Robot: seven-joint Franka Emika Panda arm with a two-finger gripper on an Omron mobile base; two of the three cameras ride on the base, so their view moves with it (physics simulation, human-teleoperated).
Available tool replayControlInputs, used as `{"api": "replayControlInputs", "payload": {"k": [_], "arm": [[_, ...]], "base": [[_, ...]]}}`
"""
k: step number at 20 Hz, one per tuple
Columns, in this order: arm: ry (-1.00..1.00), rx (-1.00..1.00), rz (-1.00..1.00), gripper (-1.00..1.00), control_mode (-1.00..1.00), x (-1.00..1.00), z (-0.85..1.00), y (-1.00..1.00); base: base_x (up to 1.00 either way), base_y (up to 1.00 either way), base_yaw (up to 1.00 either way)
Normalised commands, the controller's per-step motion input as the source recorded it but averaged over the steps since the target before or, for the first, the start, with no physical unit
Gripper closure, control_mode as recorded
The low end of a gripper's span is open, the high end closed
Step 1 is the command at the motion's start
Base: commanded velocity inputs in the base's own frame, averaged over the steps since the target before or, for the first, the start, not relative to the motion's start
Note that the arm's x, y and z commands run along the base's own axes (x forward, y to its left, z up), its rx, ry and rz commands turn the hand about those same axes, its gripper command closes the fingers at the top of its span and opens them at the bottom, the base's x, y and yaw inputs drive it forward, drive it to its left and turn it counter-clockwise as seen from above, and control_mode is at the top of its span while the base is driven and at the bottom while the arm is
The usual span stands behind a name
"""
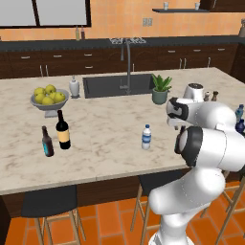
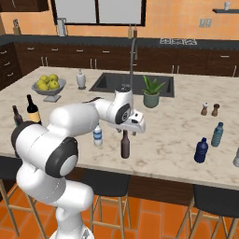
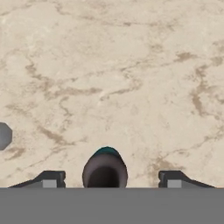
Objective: Move the plastic bottles in the middle to the plastics group, and the glass bottles in the middle to the glass group.
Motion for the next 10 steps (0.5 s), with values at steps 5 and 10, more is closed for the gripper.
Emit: {"api": "replayControlInputs", "payload": {"k": [5, 10], "arm": [[0.02, 0.00, 0.00, 1.00, -1.00, 0.00, -0.06, 0.21], [0.01, 0.00, 0.00, 1.00, -1.00, 0.00, -0.01, 0.06]], "base": [[0.00, 0.00, 0.00], [0.00, 0.00, 0.00]]}}
